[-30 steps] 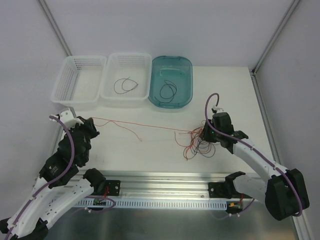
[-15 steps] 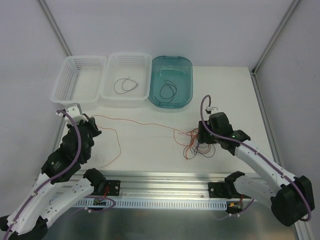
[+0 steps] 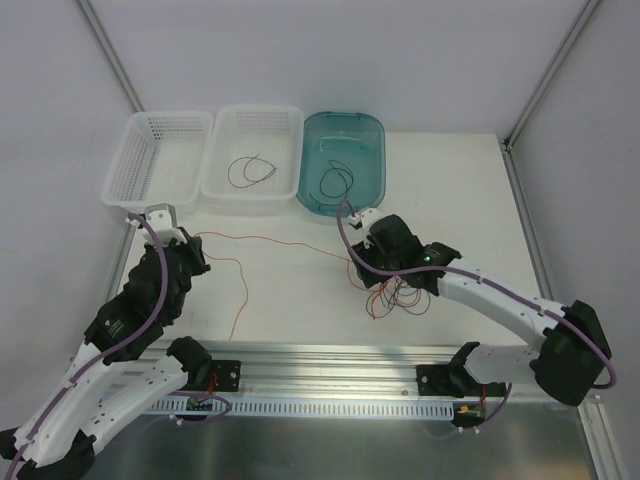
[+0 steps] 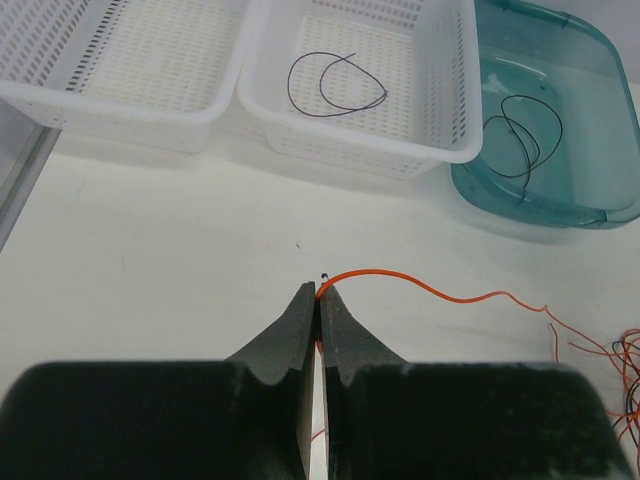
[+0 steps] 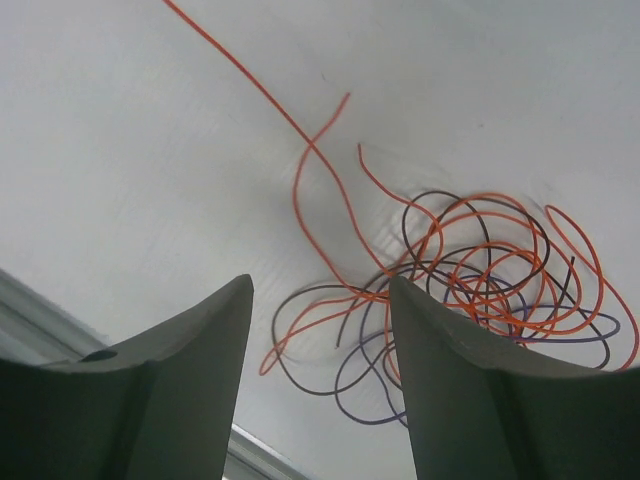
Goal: Untangle the cables
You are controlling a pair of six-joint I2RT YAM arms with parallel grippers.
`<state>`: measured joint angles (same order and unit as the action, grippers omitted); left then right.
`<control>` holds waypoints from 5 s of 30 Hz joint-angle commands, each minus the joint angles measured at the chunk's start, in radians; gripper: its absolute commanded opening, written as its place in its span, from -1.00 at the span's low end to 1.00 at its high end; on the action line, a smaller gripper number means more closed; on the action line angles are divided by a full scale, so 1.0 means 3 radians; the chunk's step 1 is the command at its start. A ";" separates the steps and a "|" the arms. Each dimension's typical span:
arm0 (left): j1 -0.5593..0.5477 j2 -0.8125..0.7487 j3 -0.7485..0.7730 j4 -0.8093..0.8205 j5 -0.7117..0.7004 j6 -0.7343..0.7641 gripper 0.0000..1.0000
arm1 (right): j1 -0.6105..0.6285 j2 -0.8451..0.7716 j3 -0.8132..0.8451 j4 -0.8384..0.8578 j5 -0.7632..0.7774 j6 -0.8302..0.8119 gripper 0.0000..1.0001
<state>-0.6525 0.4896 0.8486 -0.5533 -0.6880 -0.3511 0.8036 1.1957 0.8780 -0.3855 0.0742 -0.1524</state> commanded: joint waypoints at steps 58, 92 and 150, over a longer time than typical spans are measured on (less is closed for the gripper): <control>-0.0474 0.0914 -0.0742 0.2478 0.2217 -0.0036 0.67 | 0.0348 0.0304 0.1798 0.0114 -0.0631 0.0805 -0.99; 0.0032 0.1552 0.2135 0.1159 0.0243 0.1799 -1.00 | 0.0410 -0.0882 0.0280 0.0012 -0.0268 0.0155 0.95; 0.2896 0.5041 0.2903 0.1421 0.0800 0.0859 -0.98 | 0.0134 0.0136 0.0034 -0.0198 -0.0708 0.0314 0.99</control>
<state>0.1989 2.0308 1.7214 -0.0807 -0.4252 -0.0273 0.8486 1.2644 0.8928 -0.4332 -0.1440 -0.0639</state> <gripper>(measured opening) 0.009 0.993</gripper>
